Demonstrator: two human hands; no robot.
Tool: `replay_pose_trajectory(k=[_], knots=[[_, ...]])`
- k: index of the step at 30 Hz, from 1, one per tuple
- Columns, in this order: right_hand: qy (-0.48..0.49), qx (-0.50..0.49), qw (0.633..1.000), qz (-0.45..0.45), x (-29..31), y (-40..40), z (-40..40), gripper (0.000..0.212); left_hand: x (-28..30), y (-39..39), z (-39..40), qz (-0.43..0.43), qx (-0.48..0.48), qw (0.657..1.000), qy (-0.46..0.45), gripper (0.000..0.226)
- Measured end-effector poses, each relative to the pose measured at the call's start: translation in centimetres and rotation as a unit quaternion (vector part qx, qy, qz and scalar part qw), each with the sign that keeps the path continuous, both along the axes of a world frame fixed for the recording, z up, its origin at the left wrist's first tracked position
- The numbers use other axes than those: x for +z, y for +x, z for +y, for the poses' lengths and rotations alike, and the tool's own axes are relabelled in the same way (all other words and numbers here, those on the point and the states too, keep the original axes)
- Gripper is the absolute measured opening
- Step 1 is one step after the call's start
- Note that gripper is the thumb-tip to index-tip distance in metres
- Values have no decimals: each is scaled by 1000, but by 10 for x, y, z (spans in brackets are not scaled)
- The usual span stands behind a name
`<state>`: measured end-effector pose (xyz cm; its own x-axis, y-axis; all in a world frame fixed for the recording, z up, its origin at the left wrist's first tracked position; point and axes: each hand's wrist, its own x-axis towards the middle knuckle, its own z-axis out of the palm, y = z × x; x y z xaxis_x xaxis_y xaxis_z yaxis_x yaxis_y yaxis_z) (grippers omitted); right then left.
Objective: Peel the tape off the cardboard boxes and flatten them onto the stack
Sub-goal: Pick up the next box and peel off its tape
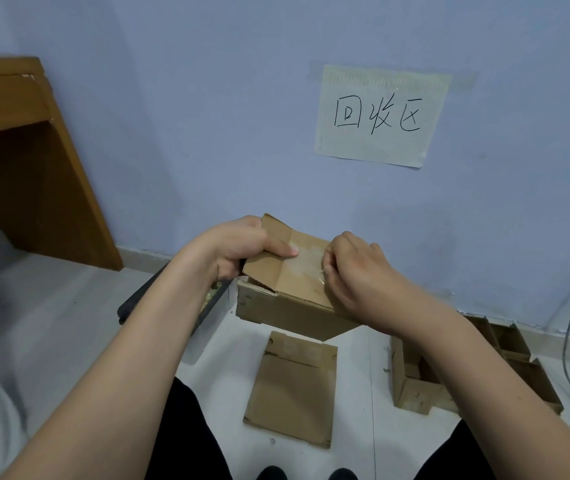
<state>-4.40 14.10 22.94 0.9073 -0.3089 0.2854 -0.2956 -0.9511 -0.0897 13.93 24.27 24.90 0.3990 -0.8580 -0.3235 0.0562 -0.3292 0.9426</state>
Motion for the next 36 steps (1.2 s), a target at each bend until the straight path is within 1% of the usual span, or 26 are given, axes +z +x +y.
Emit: replay_pose_trajectory(k=[6, 9, 11, 13, 15, 21, 25, 29, 32, 34, 36], knots=[[64, 3, 997, -36, 4, -7, -4, 9, 0, 5, 2, -4, 15, 1000, -16, 25], [112, 2, 986, -120, 5, -10, -14, 5, -3, 10, 2, -21, 31, 999, -21, 29], [126, 9, 979, -159, 6, -11, -18, 18, -4, 11, 1, -35, 49, 998, -28, 30], [124, 29, 981, -148, 4, -10, -19, 30, -4, 9, 0, -40, 54, 997, -38, 31], [123, 45, 984, -123, -2, -6, -17, 31, -2, 6, 0, -35, 43, 997, -44, 31], [125, 36, 982, -140, -3, 0, -17, 6, 1, 4, 3, -15, 31, 998, -54, 31], [154, 29, 978, -135, -2, -1, -15, 7, 0, 3, 2, -18, 23, 998, -47, 32], [192, 14, 970, -147, -1, -4, -13, 10, -2, 4, 0, -27, 33, 998, -41, 34], [210, -11, 959, -189, 2, -7, -12, 9, -3, 4, 0, -25, 42, 997, -52, 30], [217, -49, 946, -237, 2, -6, -10, 12, -3, 2, 0, -31, 53, 996, -58, 27], [197, -116, 932, -280, -1, -1, -7, 23, -4, -4, -1, -28, 68, 995, -71, 21]])
